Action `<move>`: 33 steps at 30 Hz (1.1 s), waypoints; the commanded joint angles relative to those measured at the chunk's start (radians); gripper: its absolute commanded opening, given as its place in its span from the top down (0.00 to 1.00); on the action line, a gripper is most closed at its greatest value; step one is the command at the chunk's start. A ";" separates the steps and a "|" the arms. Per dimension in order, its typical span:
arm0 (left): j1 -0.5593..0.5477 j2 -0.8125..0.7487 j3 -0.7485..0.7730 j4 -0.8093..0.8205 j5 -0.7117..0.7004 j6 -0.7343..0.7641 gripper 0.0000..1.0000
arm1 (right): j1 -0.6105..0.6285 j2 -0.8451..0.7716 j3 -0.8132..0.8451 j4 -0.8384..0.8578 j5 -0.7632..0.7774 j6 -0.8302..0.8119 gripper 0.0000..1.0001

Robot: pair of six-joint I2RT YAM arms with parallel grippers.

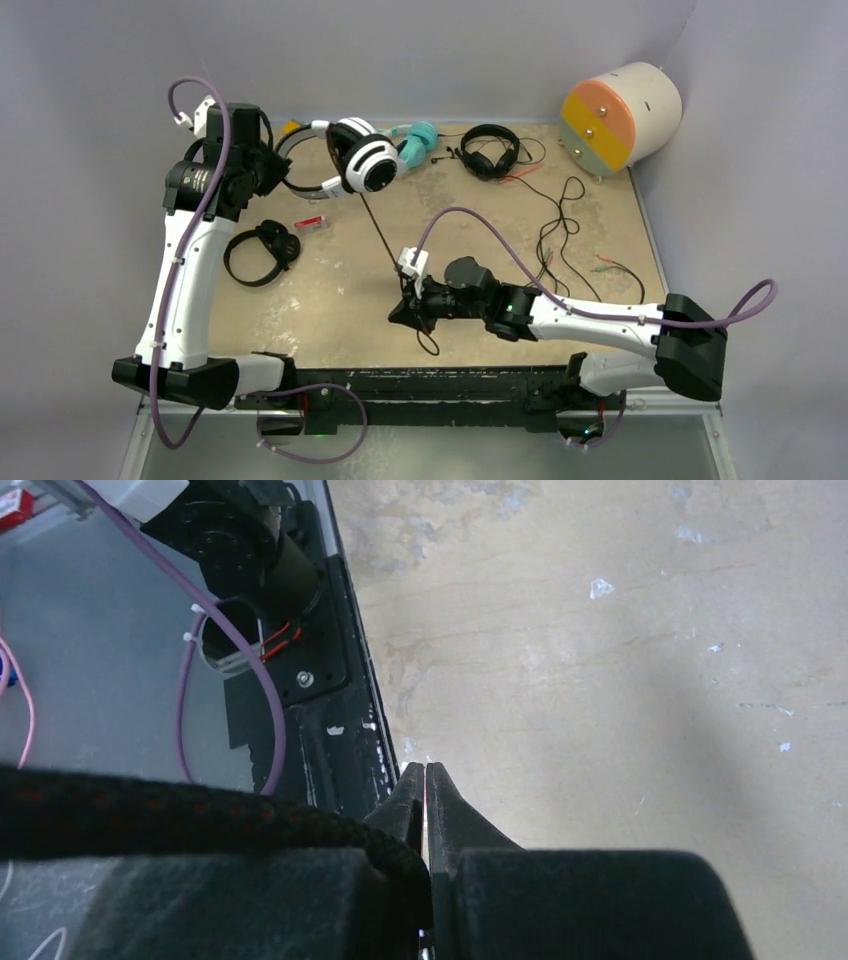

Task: Wrap the headphones
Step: Wrap the headphones cable around the headphones.

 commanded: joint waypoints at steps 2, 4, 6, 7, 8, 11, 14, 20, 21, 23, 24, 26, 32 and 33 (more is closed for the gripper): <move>0.015 -0.020 -0.013 0.077 -0.408 -0.080 1.00 | 0.034 0.041 0.204 -0.337 0.008 -0.099 1.00; 0.015 -0.029 -0.032 0.070 -0.447 -0.102 1.00 | 0.035 0.086 0.245 -0.377 -0.015 -0.094 1.00; 0.015 -0.042 -0.051 0.061 -0.507 -0.147 1.00 | 0.041 0.112 0.246 -0.369 -0.033 -0.073 1.00; 0.015 -0.049 -0.059 0.053 -0.539 -0.176 1.00 | 0.048 0.125 0.247 -0.366 -0.043 -0.064 1.00; 0.015 -0.056 -0.067 0.048 -0.565 -0.201 1.00 | 0.058 0.140 0.255 -0.372 -0.051 -0.062 1.00; 0.015 -0.068 -0.105 0.073 -0.614 -0.207 1.00 | 0.101 0.170 0.296 -0.425 -0.029 -0.075 1.00; 0.014 -0.038 -0.131 0.095 -0.621 -0.138 1.00 | 0.116 0.169 0.338 -0.487 0.003 -0.085 1.00; -0.094 0.053 -0.211 0.053 -0.768 -0.042 1.00 | 0.112 0.174 0.554 -0.831 0.159 -0.114 1.00; -0.132 0.062 -0.240 0.079 -0.805 0.007 1.00 | 0.112 0.188 0.602 -0.894 0.203 -0.126 1.00; -0.201 0.099 -0.283 0.091 -0.876 0.072 1.00 | 0.112 0.212 0.684 -1.008 0.277 -0.151 1.00; -0.225 0.122 -0.294 0.080 -0.899 0.085 1.00 | 0.113 0.219 0.718 -1.044 0.316 -0.163 1.00; -0.268 0.171 -0.305 0.050 -0.925 0.099 1.00 | 0.107 0.221 0.766 -1.081 0.381 -0.183 1.00; -0.334 0.203 -0.318 -0.022 -0.975 0.109 1.00 | 0.005 0.186 0.825 -1.117 0.446 -0.213 1.00; -0.346 0.198 -0.327 -0.025 -0.984 0.115 1.00 | -0.019 0.178 0.815 -1.111 0.446 -0.215 1.00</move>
